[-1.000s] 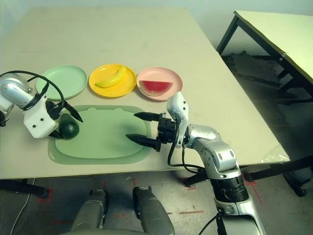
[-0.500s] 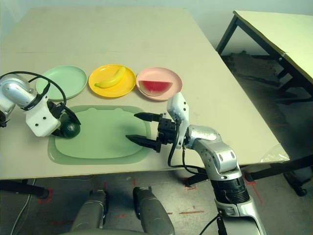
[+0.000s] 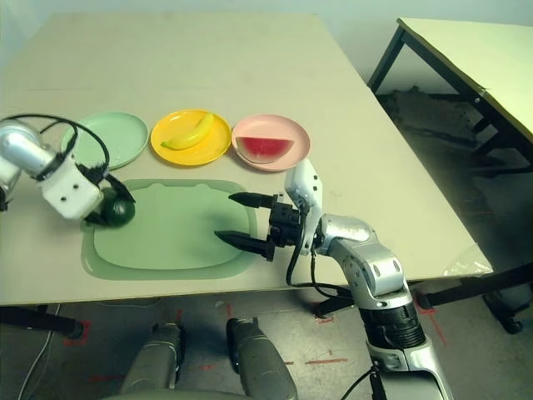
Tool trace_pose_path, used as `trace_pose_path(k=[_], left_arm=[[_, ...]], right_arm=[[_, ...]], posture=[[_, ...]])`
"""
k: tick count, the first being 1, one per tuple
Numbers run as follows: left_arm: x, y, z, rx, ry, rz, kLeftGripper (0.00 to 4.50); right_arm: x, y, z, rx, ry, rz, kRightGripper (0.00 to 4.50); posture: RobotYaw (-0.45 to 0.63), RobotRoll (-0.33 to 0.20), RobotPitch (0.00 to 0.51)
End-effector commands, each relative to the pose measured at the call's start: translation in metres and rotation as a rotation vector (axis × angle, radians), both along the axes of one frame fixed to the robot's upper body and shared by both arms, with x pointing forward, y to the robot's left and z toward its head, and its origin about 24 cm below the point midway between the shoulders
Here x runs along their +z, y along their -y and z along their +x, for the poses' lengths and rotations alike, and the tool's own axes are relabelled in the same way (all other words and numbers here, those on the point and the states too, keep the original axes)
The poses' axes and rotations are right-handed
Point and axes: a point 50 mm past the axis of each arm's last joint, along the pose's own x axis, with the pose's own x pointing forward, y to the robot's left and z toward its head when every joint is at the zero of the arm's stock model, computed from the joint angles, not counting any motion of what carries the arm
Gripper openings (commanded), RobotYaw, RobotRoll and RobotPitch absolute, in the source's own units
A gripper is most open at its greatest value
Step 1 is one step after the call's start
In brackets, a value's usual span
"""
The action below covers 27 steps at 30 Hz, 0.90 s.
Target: Place the fruits into color-matched plates.
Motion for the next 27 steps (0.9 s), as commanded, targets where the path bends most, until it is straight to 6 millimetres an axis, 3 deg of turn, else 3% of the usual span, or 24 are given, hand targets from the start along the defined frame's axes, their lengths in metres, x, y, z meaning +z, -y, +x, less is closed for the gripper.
trace_pose_path(k=[1, 7, 16, 27], left_arm=[[0.000, -0.016, 0.004, 0.133, 0.051, 0.016, 2.88], [0.001, -0.031, 0.018, 0.333, 0.219, 0.029, 2.88], [-0.011, -0.043, 0.038, 0.502, 0.523, 0.126, 2.88], [-0.032, -0.042, 0.045, 0.556, 0.615, 0.118, 2.88]], right_arm=[[-0.006, 0.000, 0.003, -0.085, 0.069, -0.036, 4.50], [-0.017, 0.002, 0.010, -0.255, 0.130, -0.073, 4.50], [-0.022, -0.008, -0.006, -0.270, 0.106, -0.043, 4.50], [-0.017, -0.001, -0.009, -0.291, 0.092, -0.052, 4.50]], posture=[[-0.13, 0.000, 0.160], [-0.14, 0.000, 0.164], [-0.16, 0.000, 0.175], [-0.17, 0.000, 0.193]])
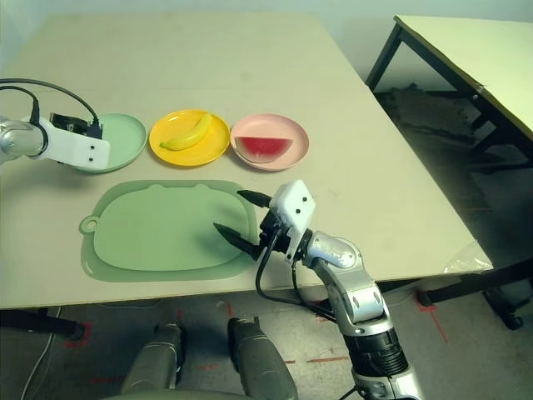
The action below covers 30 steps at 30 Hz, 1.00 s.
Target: Place the fruits into color-matched plates.
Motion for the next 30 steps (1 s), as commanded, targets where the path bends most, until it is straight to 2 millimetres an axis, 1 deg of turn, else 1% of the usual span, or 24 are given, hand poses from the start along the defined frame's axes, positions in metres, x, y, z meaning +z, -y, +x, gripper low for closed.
trace_pose_path(k=[1, 4, 8, 9, 10, 12, 16, 20, 24, 30], left_arm=[[-0.014, -0.001, -0.001, 0.013, -0.019, -0.009, 2.88], [-0.024, 0.002, -0.001, 0.013, -0.043, -0.037, 2.88], [-0.029, 0.003, -0.002, 0.011, -0.052, -0.046, 2.88], [-0.030, 0.004, -0.002, 0.009, -0.054, -0.046, 3.62], [-0.031, 0.004, -0.002, 0.008, -0.056, -0.046, 3.86], [-0.032, 0.004, -0.002, 0.007, -0.057, -0.046, 4.48], [-0.031, 0.003, -0.002, 0.010, -0.049, -0.049, 4.48], [-0.021, -0.001, -0.002, 0.021, -0.013, -0.047, 4.48], [-0.006, -0.004, -0.002, 0.011, 0.024, -0.034, 4.48], [0.024, -0.004, -0.003, -0.038, 0.088, -0.038, 4.48]], right_arm=[[0.004, 0.003, -0.002, -0.006, 0.004, -0.002, 4.50], [0.004, 0.003, -0.003, 0.010, -0.003, -0.021, 4.50], [0.005, 0.005, -0.004, 0.021, -0.007, -0.026, 4.50], [0.006, 0.005, -0.003, 0.022, -0.007, -0.030, 4.50], [0.006, 0.006, -0.003, 0.022, -0.006, -0.033, 4.50], [0.007, 0.008, -0.002, 0.015, -0.005, -0.033, 4.50], [0.007, 0.007, -0.002, 0.009, -0.008, -0.030, 4.50], [0.006, 0.005, -0.002, 0.016, -0.011, -0.029, 4.50], [0.006, 0.005, 0.003, 0.018, -0.009, -0.029, 4.50], [0.008, 0.004, 0.012, 0.042, 0.003, -0.031, 4.50]], posture=[[-0.17, 0.000, 0.194], [-0.18, 0.000, 0.195], [-0.18, 0.000, 0.197], [-0.18, 0.000, 0.197], [-0.18, 0.000, 0.199], [-0.18, 0.000, 0.200], [-0.18, 0.000, 0.201], [-0.17, 0.000, 0.197], [-0.15, 0.000, 0.190], [-0.11, 0.000, 0.177]])
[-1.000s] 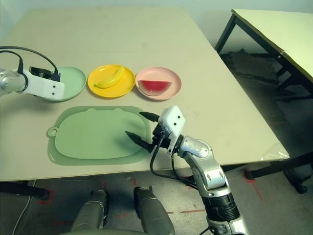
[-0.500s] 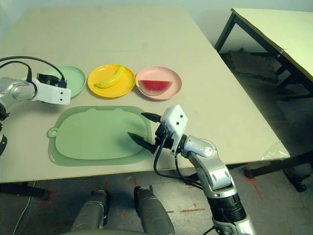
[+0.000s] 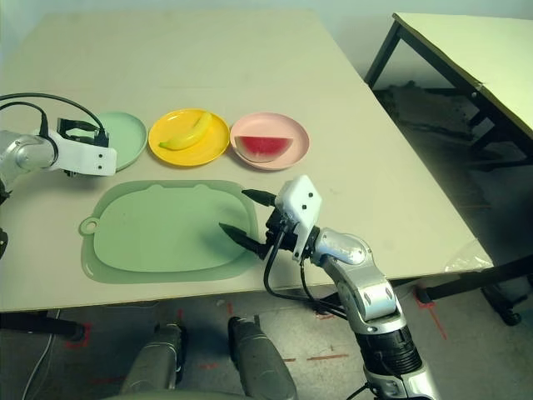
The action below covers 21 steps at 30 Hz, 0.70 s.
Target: Place the fruits into color-matched plates.
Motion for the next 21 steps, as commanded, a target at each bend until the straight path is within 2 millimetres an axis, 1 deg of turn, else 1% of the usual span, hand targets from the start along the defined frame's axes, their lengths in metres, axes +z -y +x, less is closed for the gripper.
trace_pose_path(k=[1, 4, 5, 7, 10, 14, 17, 19, 21], left_arm=[[0.018, -0.001, -0.003, -0.041, 0.029, -0.013, 4.48], [0.030, -0.001, -0.007, -0.079, 0.038, -0.050, 4.48], [0.034, -0.003, -0.009, -0.083, 0.043, -0.095, 4.48], [0.040, -0.008, -0.015, -0.082, 0.051, -0.206, 4.48], [0.040, -0.029, -0.027, -0.037, 0.061, -0.425, 4.48], [0.017, -0.070, -0.054, 0.058, 0.114, -0.613, 4.48], [-0.010, -0.100, -0.078, 0.169, 0.182, -0.786, 4.48], [-0.030, -0.113, -0.094, 0.225, 0.225, -0.916, 4.48], [-0.050, -0.119, -0.109, 0.276, 0.282, -1.066, 4.48]], right_arm=[[-0.002, -0.002, 0.004, 0.023, -0.003, 0.004, 4.50], [-0.002, -0.002, 0.009, 0.029, 0.001, 0.003, 4.50], [-0.002, -0.002, 0.011, 0.028, 0.002, 0.004, 4.50], [-0.003, 0.000, 0.013, 0.011, 0.008, 0.008, 4.50], [-0.004, 0.010, 0.016, -0.072, 0.035, 0.025, 4.50], [-0.007, 0.036, 0.019, -0.287, 0.076, 0.063, 4.50], [-0.013, 0.061, 0.018, -0.443, 0.097, 0.061, 4.50], [-0.020, 0.086, 0.013, -0.549, 0.112, 0.035, 4.50], [-0.026, 0.102, 0.008, -0.612, 0.119, 0.018, 4.50]], posture=[[-0.11, 0.000, 0.176], [-0.09, 0.000, 0.174], [-0.09, 0.000, 0.174], [-0.08, 0.000, 0.173], [-0.06, 0.000, 0.176], [-0.05, 0.000, 0.186], [-0.05, 0.000, 0.189], [-0.05, 0.000, 0.190], [-0.04, 0.000, 0.187]])
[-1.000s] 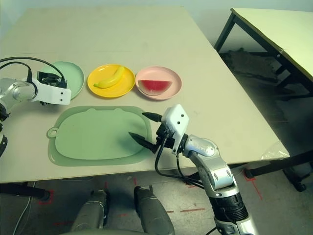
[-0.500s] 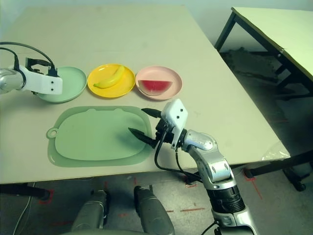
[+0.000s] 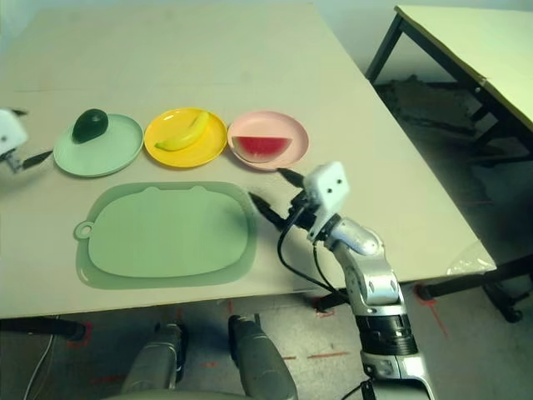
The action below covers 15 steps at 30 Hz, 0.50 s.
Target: Place the fruits into color-matched plates.
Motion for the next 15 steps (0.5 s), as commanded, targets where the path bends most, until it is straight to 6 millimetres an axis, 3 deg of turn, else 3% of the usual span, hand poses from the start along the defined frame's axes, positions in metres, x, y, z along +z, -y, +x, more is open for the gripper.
trace_pose_path(k=[1, 5, 10, 15], left_arm=[[-0.016, -0.008, -0.017, 0.096, 0.108, -0.222, 4.48], [-0.046, -0.009, -0.039, 0.242, 0.201, -0.496, 4.48], [-0.057, 0.001, -0.047, 0.273, 0.200, -0.600, 4.48], [-0.061, 0.004, -0.052, 0.292, 0.188, -0.631, 4.48]], right_arm=[[-0.011, 0.034, -0.008, -0.144, 0.002, -0.022, 4.50], [-0.020, 0.059, -0.012, -0.235, 0.007, -0.026, 4.50], [-0.022, 0.078, -0.014, -0.309, 0.039, 0.003, 4.50], [-0.025, 0.081, -0.012, -0.330, 0.050, -0.005, 4.50]], posture=[[-0.04, 0.000, 0.185], [-0.03, 0.000, 0.187], [-0.01, 0.000, 0.183], [0.01, 0.000, 0.182]])
